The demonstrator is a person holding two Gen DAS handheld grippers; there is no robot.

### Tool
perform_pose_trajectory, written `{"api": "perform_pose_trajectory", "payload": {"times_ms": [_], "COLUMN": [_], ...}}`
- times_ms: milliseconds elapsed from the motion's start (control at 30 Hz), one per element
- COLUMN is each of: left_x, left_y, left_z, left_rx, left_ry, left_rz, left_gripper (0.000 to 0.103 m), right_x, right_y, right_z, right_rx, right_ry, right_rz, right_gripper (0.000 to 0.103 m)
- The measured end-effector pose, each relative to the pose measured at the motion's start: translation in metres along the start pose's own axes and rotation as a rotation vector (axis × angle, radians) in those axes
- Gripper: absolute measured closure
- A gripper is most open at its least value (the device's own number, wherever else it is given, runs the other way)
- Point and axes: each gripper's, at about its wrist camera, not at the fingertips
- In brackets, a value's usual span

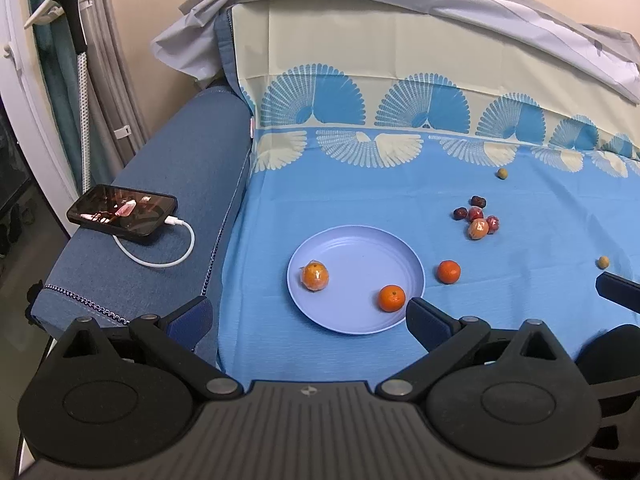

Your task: Organize fruits

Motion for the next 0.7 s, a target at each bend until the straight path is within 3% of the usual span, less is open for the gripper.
{"api": "perform_pose_trajectory", "payload": {"times_ms": [700], "left_x": [0.043], "left_y": [0.000], "left_z": [-0.005], "left_rx": [0.019], "left_ry": [-0.015], "left_rz": [0.108], "left_gripper": [0.000], "right_x": [0.038], "right_y": [0.009], "right_z": [-0.009], "right_rx": [0.070], "right_ry": [-0.024], "right_rz": [0.091], "right_gripper": [0.001]}}
Point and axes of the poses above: each gripper's, at about its wrist camera, not at the fingertips, and x roughly the way its jaws point, z to its left, y to its underside, and after that the axes turned 8 degrees about y, right-handed
